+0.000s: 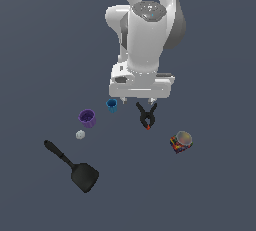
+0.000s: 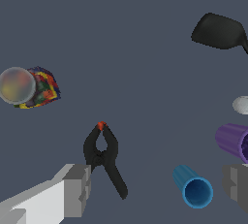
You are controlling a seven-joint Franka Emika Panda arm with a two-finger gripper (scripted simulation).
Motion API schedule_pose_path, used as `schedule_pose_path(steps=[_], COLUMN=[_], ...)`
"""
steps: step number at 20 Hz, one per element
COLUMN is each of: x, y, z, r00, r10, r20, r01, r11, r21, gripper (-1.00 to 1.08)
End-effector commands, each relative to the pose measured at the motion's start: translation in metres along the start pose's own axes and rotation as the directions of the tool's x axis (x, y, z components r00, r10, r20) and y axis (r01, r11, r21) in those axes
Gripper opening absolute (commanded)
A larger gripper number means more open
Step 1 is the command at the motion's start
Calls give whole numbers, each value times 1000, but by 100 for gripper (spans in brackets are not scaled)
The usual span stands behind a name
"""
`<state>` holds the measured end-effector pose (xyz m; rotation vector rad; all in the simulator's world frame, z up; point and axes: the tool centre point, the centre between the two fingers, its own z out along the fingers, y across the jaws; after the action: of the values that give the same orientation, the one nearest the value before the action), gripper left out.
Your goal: Pick up a designated object from a clutter of objects.
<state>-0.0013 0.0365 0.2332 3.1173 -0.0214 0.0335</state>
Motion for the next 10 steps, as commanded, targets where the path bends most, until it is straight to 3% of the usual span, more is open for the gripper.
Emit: schedule_pose_path(steps=[1, 10], x=[-7, -44], y=[-11, -47], z=[25, 107], r00=[1000, 1000], r10=[2, 11], r20=[3, 12], r01=[-2, -11], r11=[1000, 1000], r21=[2, 11], gripper=[100, 100])
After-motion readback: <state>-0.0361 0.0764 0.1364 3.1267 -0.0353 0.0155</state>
